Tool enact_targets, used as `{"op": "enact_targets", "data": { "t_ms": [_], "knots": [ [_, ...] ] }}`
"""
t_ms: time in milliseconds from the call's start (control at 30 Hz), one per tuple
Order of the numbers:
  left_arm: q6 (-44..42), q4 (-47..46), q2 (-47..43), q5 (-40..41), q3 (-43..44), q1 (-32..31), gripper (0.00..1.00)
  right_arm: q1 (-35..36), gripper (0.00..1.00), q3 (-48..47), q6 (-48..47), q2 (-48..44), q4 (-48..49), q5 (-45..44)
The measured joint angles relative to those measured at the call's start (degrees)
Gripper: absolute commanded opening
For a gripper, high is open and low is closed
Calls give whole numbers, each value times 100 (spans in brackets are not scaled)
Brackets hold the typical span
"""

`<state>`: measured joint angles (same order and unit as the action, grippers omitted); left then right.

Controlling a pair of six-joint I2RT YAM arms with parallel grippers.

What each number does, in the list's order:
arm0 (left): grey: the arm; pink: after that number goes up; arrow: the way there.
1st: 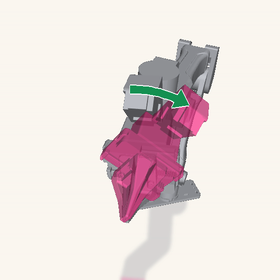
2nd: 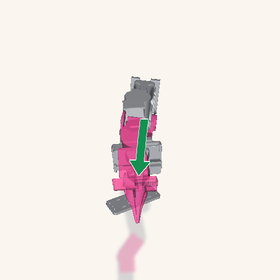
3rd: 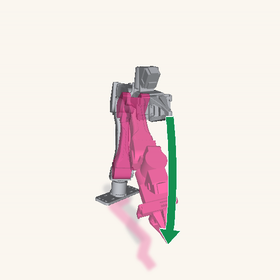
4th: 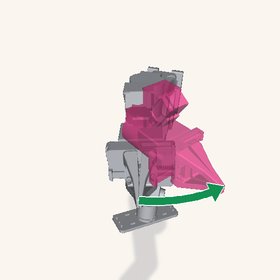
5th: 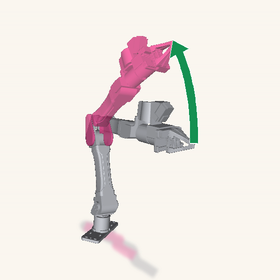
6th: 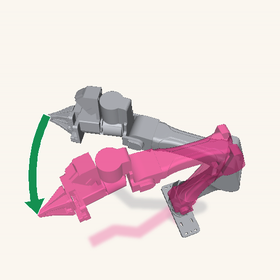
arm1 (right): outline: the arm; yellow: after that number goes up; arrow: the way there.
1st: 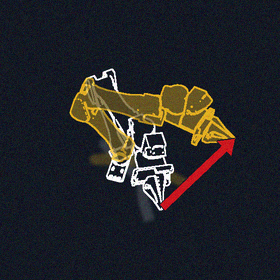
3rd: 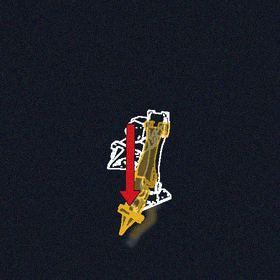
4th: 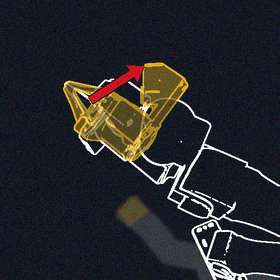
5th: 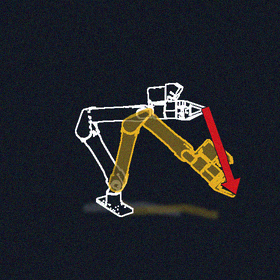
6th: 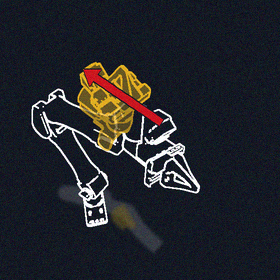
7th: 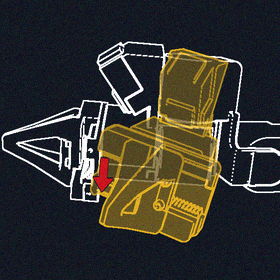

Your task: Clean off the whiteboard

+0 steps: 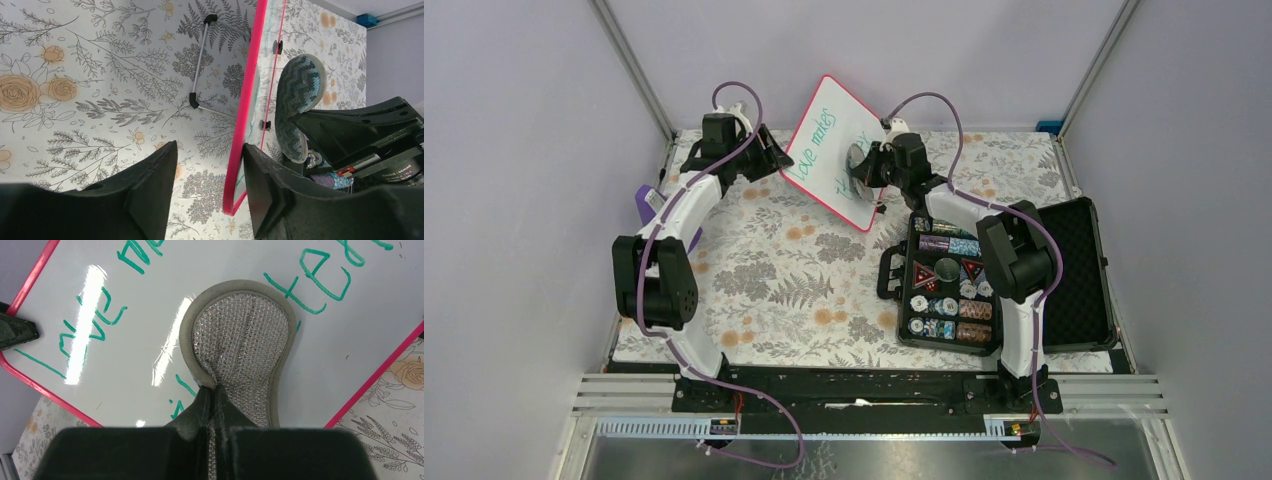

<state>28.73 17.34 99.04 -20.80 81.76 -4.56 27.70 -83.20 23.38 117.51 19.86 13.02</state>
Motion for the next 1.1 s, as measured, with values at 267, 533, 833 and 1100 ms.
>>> {"op": "enact_targets", "data": {
  "t_ms": [267,533,833,1100],
  "knots": [
    [24,-219,-192,0,-188,0,67,2,0,57,-2,0,-28,4],
    [170,-588,-297,-105,-245,70,44,66,0,4,-28,0,-146,0],
    [299,-778,-297,-192,-328,101,31,444,0,-404,-216,46,-382,-50],
    [334,-807,-295,-391,-352,96,23,579,0,-737,-278,144,-560,-164]
  ]
}}
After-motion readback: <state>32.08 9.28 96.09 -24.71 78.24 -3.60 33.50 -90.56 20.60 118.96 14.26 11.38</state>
